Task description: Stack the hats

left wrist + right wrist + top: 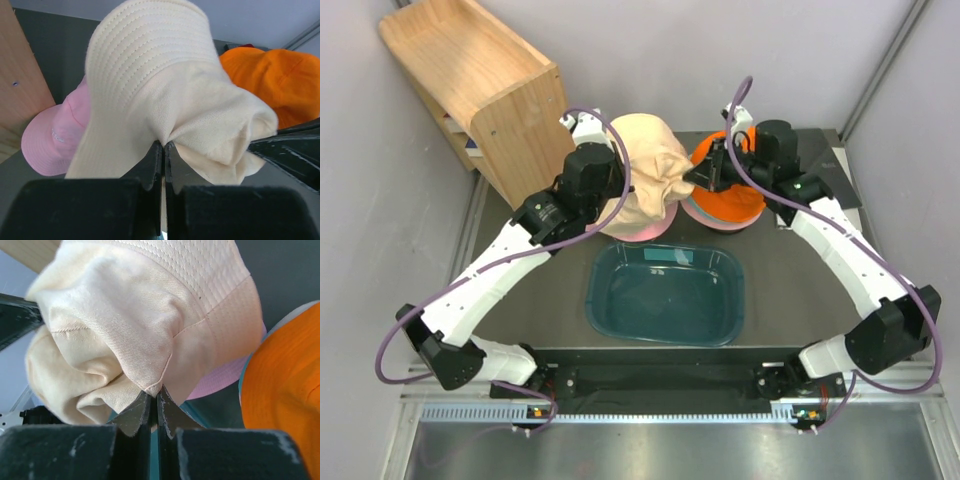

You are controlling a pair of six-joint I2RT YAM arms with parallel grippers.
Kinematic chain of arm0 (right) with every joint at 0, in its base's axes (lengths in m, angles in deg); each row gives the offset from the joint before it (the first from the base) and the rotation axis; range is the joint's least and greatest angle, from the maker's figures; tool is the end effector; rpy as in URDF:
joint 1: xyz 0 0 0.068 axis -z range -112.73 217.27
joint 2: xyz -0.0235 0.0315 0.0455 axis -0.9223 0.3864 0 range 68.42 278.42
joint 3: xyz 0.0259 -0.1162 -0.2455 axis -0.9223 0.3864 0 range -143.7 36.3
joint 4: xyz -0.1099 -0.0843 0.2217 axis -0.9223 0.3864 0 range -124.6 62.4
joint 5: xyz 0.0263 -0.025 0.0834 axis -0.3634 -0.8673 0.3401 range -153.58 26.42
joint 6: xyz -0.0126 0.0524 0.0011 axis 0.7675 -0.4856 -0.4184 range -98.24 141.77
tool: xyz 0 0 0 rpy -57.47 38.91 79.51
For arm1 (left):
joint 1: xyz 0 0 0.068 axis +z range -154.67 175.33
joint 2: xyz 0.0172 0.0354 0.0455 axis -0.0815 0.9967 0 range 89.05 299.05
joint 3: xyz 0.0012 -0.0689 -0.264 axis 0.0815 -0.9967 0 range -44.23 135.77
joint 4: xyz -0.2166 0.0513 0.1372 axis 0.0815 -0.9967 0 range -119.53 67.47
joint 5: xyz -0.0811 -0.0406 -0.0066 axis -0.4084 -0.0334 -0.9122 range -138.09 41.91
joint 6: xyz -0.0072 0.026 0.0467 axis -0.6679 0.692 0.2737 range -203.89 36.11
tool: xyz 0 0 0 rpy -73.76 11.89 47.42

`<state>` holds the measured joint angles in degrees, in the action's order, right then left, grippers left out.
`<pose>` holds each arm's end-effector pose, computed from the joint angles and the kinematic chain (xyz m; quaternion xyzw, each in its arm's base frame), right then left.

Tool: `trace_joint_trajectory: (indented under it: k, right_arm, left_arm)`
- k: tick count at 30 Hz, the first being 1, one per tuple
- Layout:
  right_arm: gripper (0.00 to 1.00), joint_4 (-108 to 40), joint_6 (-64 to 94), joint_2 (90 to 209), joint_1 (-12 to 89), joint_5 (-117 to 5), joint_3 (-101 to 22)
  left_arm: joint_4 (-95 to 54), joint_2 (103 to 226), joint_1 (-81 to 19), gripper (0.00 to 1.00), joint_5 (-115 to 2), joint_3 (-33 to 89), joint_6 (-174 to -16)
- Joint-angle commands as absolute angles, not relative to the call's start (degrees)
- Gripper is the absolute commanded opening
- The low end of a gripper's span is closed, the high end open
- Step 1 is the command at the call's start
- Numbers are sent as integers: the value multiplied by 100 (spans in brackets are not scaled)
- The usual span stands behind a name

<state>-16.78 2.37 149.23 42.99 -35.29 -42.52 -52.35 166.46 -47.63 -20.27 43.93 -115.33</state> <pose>0.2883 0.1485 0.3898 -0.1742 0.7867 0.3930 0.4431 0.2249 -0.1866 0.4414 -0.0595 0.8006 -0.1845 0.5670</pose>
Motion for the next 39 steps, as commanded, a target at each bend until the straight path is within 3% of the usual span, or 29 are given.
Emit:
trace_joint_trajectory:
  k: [1,6,16,29,39]
  right_arm:
    - [0,-1588,349,14752,4239,-3835,-4842]
    - [0,-1746,182,15050,4231,-3853,-4991]
    - [0,-1316,94,16245,4213,-4020,-6415]
    - [0,-1070,41,17475,4037,-4433,-7513]
    - [0,-1114,67,18038,3932,-4776,-8024]
  left_arm:
    - [-4933,16446,-4677,0,-1785,4296,-11579]
    - [-5004,16472,-4520,0,-1592,4094,-11614]
    - [-5408,16411,-4388,0,-889,4059,-11939]
    - [-4951,16709,-3000,0,-2505,3048,-12344]
    - [-4986,17043,-2428,0,-2682,2652,-12598]
